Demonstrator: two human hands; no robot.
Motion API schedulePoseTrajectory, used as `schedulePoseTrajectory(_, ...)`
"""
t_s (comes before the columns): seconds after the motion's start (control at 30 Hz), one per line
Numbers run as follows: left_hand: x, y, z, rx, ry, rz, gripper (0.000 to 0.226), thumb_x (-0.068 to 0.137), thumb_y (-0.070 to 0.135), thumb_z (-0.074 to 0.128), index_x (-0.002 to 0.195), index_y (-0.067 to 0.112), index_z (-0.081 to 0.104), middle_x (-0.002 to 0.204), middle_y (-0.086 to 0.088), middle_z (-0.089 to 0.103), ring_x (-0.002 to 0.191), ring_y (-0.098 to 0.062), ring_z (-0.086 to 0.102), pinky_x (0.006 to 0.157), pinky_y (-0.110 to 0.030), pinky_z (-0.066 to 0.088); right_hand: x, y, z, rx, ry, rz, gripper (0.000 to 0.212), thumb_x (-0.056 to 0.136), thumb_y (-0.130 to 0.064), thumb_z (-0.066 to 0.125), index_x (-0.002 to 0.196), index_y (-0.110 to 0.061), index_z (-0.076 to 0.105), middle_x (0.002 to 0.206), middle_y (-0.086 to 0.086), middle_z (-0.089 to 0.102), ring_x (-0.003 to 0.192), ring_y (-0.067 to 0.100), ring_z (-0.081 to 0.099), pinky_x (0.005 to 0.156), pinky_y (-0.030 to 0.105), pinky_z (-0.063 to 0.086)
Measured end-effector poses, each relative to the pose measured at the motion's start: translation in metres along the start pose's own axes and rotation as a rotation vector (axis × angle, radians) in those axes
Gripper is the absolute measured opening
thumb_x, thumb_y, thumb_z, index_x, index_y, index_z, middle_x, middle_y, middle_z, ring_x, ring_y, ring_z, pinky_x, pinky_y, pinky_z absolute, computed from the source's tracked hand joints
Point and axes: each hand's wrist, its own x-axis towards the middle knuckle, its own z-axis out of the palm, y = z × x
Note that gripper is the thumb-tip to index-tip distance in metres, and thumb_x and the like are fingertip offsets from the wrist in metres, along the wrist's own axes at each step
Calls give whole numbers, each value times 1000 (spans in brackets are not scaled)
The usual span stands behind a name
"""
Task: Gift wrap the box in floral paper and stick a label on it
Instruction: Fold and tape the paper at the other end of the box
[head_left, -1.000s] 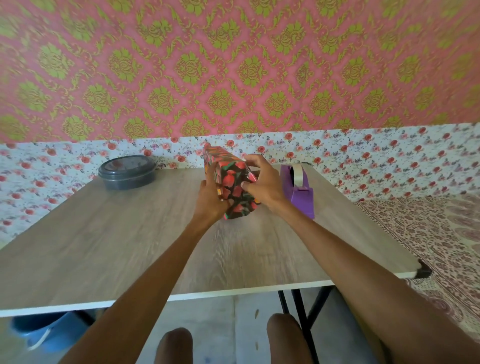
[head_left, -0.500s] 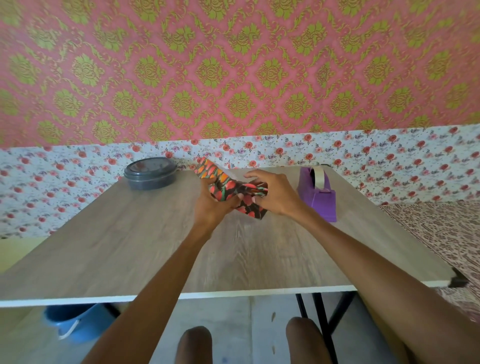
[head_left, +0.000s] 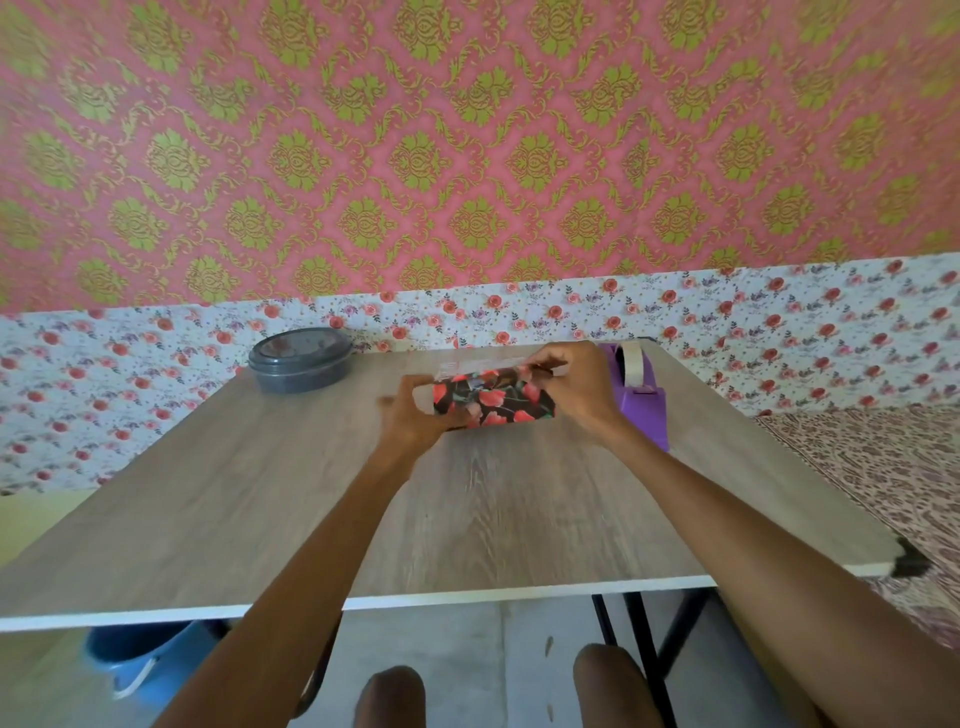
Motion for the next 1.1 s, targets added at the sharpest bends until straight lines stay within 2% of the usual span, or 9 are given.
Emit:
schedulePoseTrajectory(0.1,5,6,0,179,40,329,75,66,39,89,131,26,54,129,7,46,114,-6,44,96,-20,41,3,1,-4,-40,-24,-40,10,78,-20,82,86,-16,80,73,-16,70,72,-8,65,72,20,56)
schedulePoseTrajectory(0.2,2,16,7,185,-63,445,37,71,32,86,104,25,72,100,13,69,93,-5,65,79,-14,53,0,4,-3,-73,-91,-38,7,79,-22,81,86,-22,80,73,-20,70,75,-5,67,75,30,59)
schedulePoseTrajectory(0.3,4,15,16,153,9,435,11,79,29,80,74,30,70,71,10,70,70,-12,69,64,-24,55,-6,8,-4,-104,-158,-19,8,79,-24,81,73,-20,76,71,-11,72,74,9,70,74,40,58)
schedulePoseTrajectory(0.47,10,-5,33,116,3,362,21,81,38,77,75,18,73,65,-5,67,59,-13,58,57,-36,50,-17,15,-15,-171,-307,-28,18,80,-22,80,76,-5,75,82,3,75,85,16,71,84,36,55)
schedulePoseTrajectory(0.6,6,-17,53,135,-4,368,24,83,40,75,65,28,64,59,5,60,56,-14,54,54,-33,45,-25,24,-34,-136,-321,27,14,86,-14,74,96,-6,77,97,7,75,83,14,71,78,26,58)
schedulePoseTrajectory(0.7,5,-20,65,118,-26,363,25,83,44,74,73,21,68,65,2,67,61,-15,63,57,-37,52,-27,35,-51,-110,-43,148,13,91,-4,63,94,-6,76,92,9,76,71,15,70,67,34,61)
schedulePoseTrajectory(0.87,2,-9,84,66,-79,395,6,87,30,73,91,26,73,83,17,70,76,3,66,67,-12,52,-22,49,-84,-511,307,326,15,91,-9,57,82,-12,68,83,0,67,72,17,62,62,27,45)
schedulePoseTrajectory(0.97,6,-8,91,65,-93,393,15,87,31,72,100,22,75,89,13,71,80,6,65,68,-8,51,-16,63,-91,-315,274,654,17,93,-16,56,83,-6,65,82,6,68,68,21,64,60,31,52)
schedulePoseTrajectory(1.1,14,-8,98,76,-129,373,15,86,34,73,96,23,75,90,8,75,82,-4,70,72,-19,56,-5,64,-101,135,103,949,13,95,-19,62,90,-7,63,78,9,60,51,12,49,41,22,43)
